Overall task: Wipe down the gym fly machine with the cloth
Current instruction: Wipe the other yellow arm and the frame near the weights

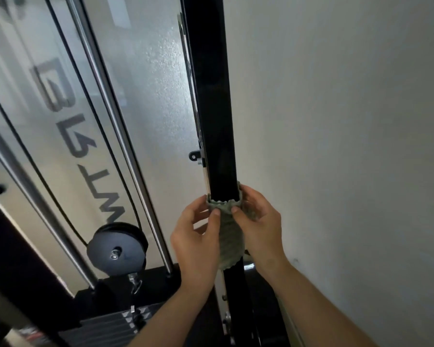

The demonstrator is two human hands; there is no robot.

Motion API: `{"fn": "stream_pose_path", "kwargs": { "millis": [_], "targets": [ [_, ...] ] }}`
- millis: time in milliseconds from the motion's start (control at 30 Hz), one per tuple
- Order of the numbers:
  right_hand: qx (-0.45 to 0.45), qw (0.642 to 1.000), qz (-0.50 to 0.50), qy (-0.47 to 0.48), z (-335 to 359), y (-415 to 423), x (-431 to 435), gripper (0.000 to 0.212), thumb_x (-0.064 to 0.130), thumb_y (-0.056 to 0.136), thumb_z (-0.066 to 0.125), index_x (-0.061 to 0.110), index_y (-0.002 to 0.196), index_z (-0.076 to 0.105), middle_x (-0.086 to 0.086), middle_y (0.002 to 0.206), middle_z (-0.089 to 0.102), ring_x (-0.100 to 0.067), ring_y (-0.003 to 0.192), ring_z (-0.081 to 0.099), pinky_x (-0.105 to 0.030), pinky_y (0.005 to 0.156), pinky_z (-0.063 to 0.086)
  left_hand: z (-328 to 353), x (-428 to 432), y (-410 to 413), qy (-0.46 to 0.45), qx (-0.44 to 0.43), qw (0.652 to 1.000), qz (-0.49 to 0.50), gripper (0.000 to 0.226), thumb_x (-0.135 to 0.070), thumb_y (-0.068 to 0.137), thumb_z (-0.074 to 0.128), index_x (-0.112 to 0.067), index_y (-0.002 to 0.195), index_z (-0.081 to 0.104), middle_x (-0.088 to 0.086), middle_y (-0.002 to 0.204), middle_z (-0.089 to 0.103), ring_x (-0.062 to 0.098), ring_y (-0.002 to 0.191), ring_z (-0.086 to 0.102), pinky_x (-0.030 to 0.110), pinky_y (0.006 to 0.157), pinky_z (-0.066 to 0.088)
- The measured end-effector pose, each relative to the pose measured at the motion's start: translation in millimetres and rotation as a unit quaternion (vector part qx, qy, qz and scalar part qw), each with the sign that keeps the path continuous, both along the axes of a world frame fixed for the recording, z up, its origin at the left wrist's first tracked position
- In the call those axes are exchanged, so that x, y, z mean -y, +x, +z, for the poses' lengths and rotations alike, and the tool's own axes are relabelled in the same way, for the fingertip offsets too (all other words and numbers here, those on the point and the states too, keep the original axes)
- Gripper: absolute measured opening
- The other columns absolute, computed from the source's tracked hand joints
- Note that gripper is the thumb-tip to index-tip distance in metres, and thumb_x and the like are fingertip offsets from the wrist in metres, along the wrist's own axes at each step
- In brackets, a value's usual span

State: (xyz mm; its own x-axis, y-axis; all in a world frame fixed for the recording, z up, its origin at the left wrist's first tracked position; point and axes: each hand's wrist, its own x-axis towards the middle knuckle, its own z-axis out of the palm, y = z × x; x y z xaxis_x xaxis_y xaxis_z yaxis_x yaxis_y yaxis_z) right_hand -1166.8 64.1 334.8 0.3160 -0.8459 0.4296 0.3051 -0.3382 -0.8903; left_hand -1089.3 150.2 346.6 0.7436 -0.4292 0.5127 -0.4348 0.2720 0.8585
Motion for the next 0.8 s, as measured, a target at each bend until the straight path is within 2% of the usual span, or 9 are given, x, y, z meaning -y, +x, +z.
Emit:
{"fn": "stream_pose_path", "kwargs": {
  "millis": [200,333,567,667,800],
  "targets": [
    [-0.037,0.999,-0.003,0.03,71.4,-6.9,-4.5,0.044,0.005,0.091,0.07,0.028,0.129,0.066,0.017,0.116,0.073,-0.001,0.108,0.068,-0.021,0.097,0.054,71.2,-1.0,-8.8,0.026,-0.03,0.999,0.009,0.032,-0.007,0.09,0.072,-0.022,0.118,0.069,-0.012,0.107,0.072,0.001,0.101,0.067,0.014,0.077,0.056],
    [-0.06,0.997,-0.014,0.045,120.5,-10.8,-7.4,0.04,0.007,0.091,0.07,0.035,0.12,0.068,0.023,0.108,0.073,0.003,0.101,0.068,-0.011,0.083,0.053,115.5,-0.3,-11.4,0.053,-0.044,0.997,0.022,0.038,-0.001,0.088,0.072,-0.026,0.115,0.067,-0.011,0.109,0.07,0.001,0.1,0.066,0.015,0.078,0.056],
    [-0.069,0.996,-0.017,0.051,213.0,-17.3,-12.8,0.041,0.005,0.093,0.065,0.039,0.117,0.068,0.016,0.109,0.073,-0.003,0.103,0.069,-0.03,0.093,0.057,200.3,2.6,-15.7,0.085,-0.063,0.994,0.033,0.029,-0.005,0.092,0.067,-0.024,0.113,0.066,-0.012,0.109,0.068,0.002,0.098,0.065,0.014,0.079,0.054],
    [-0.082,0.994,-0.018,0.066,255.2,-18.3,-13.7,0.036,0.007,0.095,0.064,0.033,0.119,0.069,0.013,0.11,0.074,-0.007,0.104,0.07,-0.039,0.098,0.057,242.7,3.9,-17.3,0.094,-0.069,0.992,0.044,0.028,-0.005,0.093,0.065,-0.026,0.111,0.066,-0.014,0.106,0.068,0.001,0.095,0.065,0.017,0.082,0.055],
    [-0.087,0.994,-0.015,0.07,314.8,-19.4,-13.7,0.038,0.007,0.095,0.065,0.043,0.108,0.069,0.02,0.103,0.074,-0.004,0.099,0.07,-0.039,0.096,0.057,298.4,8.7,-19.9,0.101,-0.097,0.988,0.062,0.027,-0.006,0.091,0.066,-0.025,0.111,0.067,-0.013,0.104,0.069,0.001,0.094,0.065,0.023,0.086,0.056]
  ]
}}
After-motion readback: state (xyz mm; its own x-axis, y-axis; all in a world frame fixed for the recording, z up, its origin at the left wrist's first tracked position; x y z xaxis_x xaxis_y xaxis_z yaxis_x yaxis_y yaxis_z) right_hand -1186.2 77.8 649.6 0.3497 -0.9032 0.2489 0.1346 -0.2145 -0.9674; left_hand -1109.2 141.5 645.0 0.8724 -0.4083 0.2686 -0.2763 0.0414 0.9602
